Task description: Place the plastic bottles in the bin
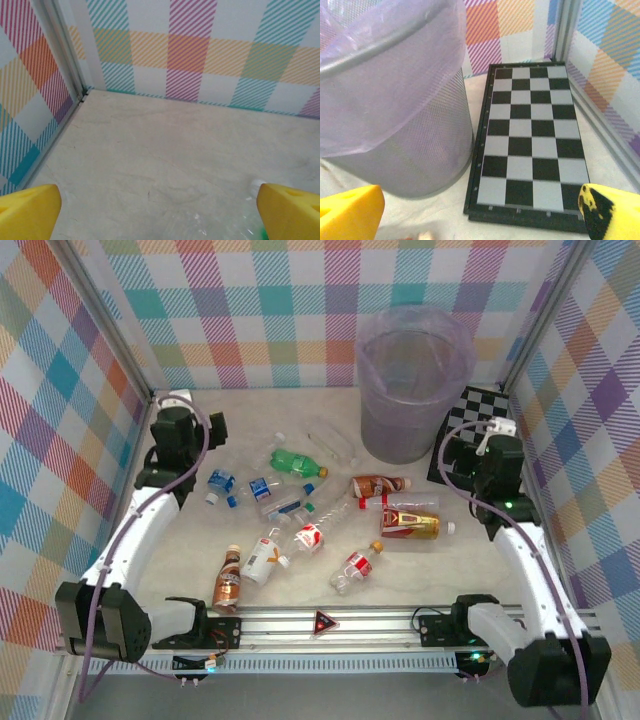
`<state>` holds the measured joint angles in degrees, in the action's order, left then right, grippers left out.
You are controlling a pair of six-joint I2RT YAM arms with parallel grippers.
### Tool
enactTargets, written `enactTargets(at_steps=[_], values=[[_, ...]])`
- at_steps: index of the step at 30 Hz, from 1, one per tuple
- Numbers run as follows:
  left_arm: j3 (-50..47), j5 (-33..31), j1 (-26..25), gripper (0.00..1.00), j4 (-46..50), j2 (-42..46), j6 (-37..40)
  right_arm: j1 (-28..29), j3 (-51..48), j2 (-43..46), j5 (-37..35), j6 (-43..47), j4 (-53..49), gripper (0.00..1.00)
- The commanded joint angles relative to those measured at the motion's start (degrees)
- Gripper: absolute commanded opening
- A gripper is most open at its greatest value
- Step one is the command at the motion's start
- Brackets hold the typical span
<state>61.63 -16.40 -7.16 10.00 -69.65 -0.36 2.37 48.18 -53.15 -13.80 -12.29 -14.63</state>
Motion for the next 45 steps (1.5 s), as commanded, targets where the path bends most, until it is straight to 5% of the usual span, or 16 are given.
enactTargets(at_steps=[1, 7, 15, 21, 45], values=[[7.91, 6.98, -0.48, 1.0, 21.39, -2.15, 1.39, 0.12, 1.17, 3.37, 2.61, -12.35, -21.0, 0.99], [13.6, 12.7, -0.4, 1.0, 28.1, -6.12, 3.82, 1.7, 6.06, 1.94, 5.2, -35.55, -45.66, 0.99], [11.34, 10.08, -0.4, 1.0, 26.32, -7.58, 1.93, 10.06, -4.35, 4.82, 10.6, -59.67, -41.31, 0.99], [5.04, 13.05, -0.41, 1.0, 18.65, -9.0, -3.24, 17.3, -2.77, -5.93, 10.63, -62.19, -34.64, 0.99], [4.12, 10.88, -0.31, 1.0, 20.33, -10.35, 2.21, 18.41, -7.05, -22.23, 10.45, -65.31, -17.05, 0.94]])
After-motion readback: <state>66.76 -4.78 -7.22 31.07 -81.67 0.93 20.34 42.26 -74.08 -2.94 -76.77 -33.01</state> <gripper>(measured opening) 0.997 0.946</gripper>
